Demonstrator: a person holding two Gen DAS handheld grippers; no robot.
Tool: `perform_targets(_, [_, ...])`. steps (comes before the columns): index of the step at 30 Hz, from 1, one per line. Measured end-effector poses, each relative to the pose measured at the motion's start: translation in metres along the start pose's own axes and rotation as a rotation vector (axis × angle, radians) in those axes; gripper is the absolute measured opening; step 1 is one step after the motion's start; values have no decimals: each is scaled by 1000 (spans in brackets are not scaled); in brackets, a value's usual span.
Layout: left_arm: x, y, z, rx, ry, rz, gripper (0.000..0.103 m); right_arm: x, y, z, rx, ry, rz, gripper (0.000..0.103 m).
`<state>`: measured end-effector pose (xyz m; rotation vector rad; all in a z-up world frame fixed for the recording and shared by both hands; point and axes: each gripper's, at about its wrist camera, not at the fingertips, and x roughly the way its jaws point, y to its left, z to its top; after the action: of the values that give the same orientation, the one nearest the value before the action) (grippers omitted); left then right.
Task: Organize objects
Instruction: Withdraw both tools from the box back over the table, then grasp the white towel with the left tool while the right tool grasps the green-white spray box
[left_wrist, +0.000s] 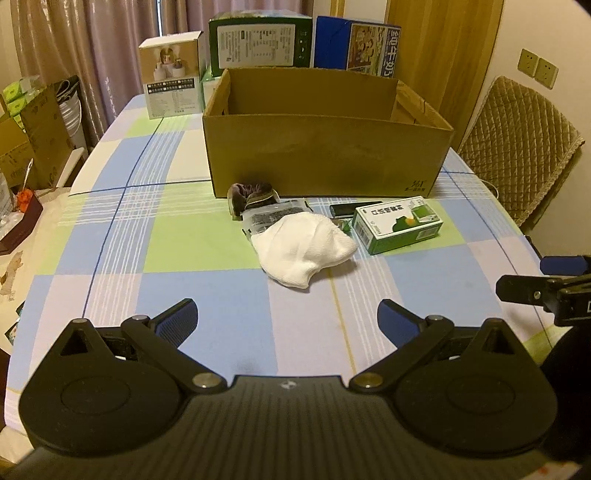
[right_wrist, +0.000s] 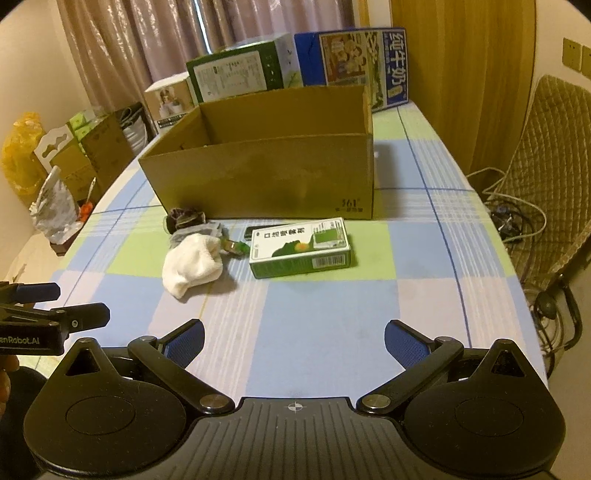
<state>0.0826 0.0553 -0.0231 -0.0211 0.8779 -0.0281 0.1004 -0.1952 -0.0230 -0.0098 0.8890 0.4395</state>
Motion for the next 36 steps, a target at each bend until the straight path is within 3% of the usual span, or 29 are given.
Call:
perform_targets(12, [49, 8, 13, -2, 52, -18, 102, 41, -12, 13, 10, 32, 3, 101])
perform_targets(17, [70, 6, 20, 87, 68, -32, 102, 58, -10, 22, -70, 43, 23, 101])
perform_targets(22, [90, 6, 33, 225, 63, -111, 101, 76, -5, 37, -264, 49, 61, 101])
perform_targets(28, [112, -2, 48, 493, 58, -195, 93, 103, 7, 51, -640, 78, 148, 101])
perform_targets(32, [125, -5, 55, 605, 91, -262, 88, 126, 14, 57, -840, 123, 185, 101])
perform_targets(36, [137, -8, 56, 690, 124, -292, 85, 149, 15, 64, -930, 181, 195, 101])
